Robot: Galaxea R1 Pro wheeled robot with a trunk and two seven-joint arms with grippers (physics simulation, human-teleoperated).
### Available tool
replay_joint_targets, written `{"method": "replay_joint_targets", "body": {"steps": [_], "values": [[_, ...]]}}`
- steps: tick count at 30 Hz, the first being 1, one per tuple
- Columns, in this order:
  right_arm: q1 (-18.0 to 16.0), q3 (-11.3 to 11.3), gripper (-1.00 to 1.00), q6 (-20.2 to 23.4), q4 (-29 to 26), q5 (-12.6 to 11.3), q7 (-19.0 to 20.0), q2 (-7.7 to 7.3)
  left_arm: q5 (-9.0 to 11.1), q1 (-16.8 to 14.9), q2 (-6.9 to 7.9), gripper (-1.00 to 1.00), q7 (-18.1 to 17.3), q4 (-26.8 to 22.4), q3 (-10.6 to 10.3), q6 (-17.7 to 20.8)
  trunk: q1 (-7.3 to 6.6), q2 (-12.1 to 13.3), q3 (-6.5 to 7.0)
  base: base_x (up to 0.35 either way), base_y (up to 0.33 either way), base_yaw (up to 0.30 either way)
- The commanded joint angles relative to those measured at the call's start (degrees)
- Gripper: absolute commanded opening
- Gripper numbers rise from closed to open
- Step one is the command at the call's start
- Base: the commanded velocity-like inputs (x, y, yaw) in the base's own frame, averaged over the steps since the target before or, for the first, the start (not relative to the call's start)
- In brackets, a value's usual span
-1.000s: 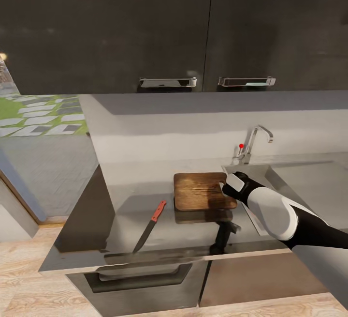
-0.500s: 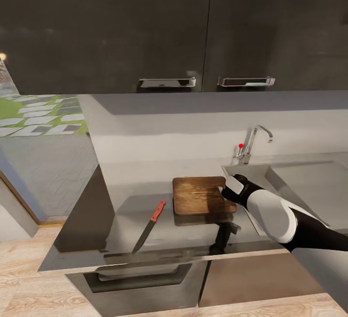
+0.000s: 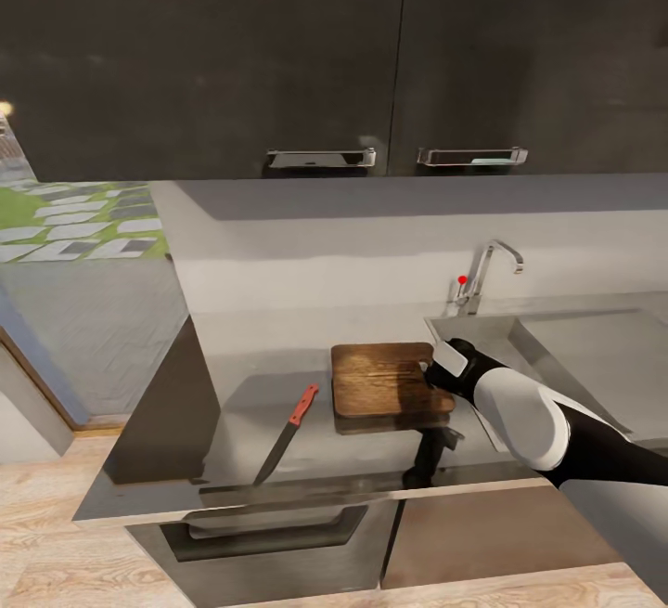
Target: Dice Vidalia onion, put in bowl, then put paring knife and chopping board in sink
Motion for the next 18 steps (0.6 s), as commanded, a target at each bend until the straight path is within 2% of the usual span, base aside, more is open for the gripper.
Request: {"method": "replay_joint_targets", "body": {"steps": [1,14,18], "values": [[0.0,0.3,-1.0,0.2,-0.1,-0.6,-0.3,0.03,0.3,0.0,0.0,1.0,-0.4,-0.1,0.3,0.0,0.03,-0.1,-0.11,0.015,0.0,0.0],[0.0,0.3,-1.0,0.2,-0.1,-0.6,-0.3,0.13,0.3,0.0,0.0,1.0,-0.4,-0.1,0.4,0.0,0.03,-0.1,-0.11,0.179,-0.037,0.0],[0.0,0.4,-1.0,0.3,-0.1,0.4,-0.2,0.07,0.3,0.0,0.0,1.0,-0.4,-0.1,0.4,0.0,0.03,-0.1,-0.11,0.119,-0.002,0.0]]}}
